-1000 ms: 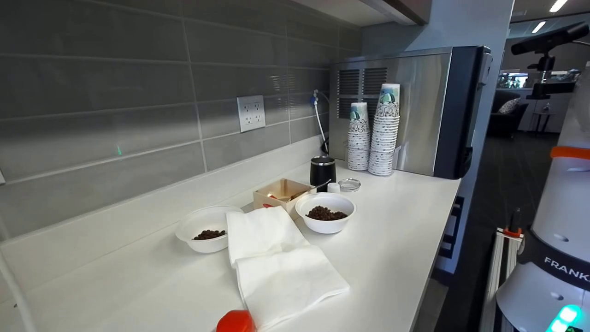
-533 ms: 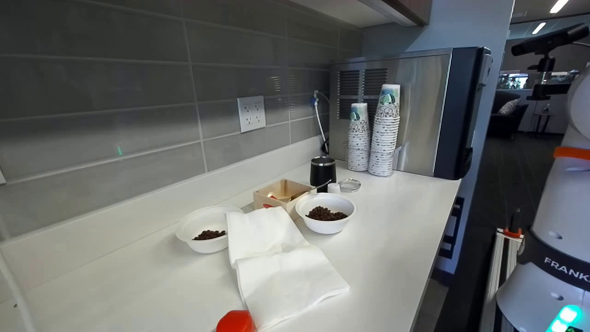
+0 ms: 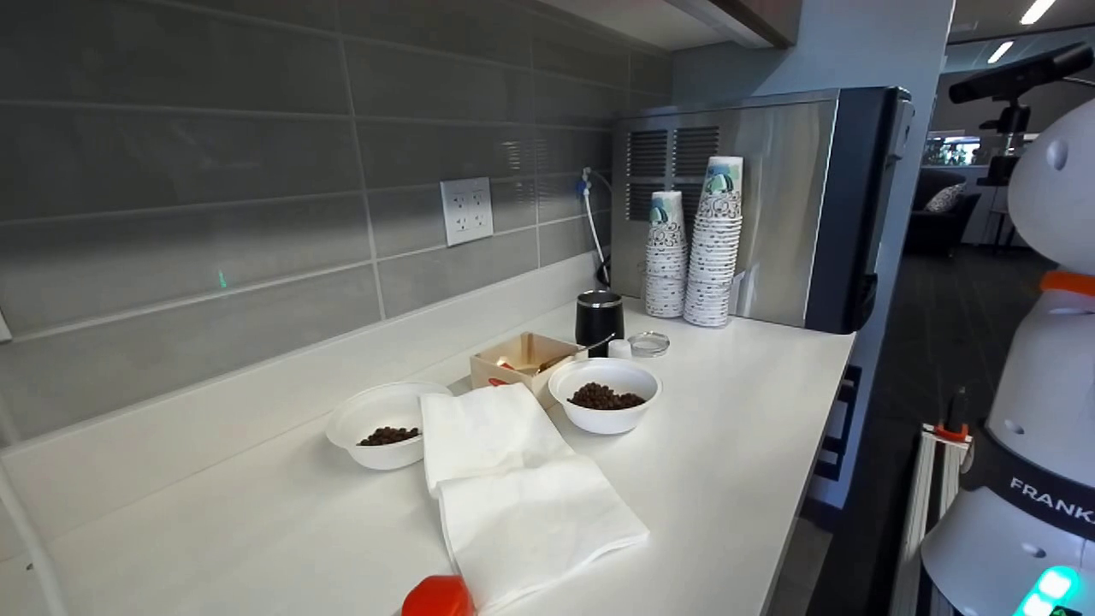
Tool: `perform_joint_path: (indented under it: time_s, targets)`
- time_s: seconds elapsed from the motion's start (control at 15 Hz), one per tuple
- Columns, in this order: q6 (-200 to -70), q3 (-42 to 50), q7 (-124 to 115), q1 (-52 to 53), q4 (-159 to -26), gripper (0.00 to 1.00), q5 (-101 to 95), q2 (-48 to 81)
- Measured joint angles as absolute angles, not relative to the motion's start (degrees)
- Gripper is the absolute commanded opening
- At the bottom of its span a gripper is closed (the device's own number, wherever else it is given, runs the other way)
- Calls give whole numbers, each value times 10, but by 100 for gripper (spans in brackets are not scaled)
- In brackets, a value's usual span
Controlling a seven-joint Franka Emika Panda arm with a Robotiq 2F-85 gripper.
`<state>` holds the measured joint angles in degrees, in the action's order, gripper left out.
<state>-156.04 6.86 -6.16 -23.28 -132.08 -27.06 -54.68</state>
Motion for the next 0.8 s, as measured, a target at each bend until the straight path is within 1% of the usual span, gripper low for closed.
perform_joint_path:
  time_s: [0.33, 0.8]
  targets:
    - [-1603, 86, -43, -238, -1299, 100, -252, -483]
    - [-1608, 126, 17, -205, -1230, 100, -198, -403]
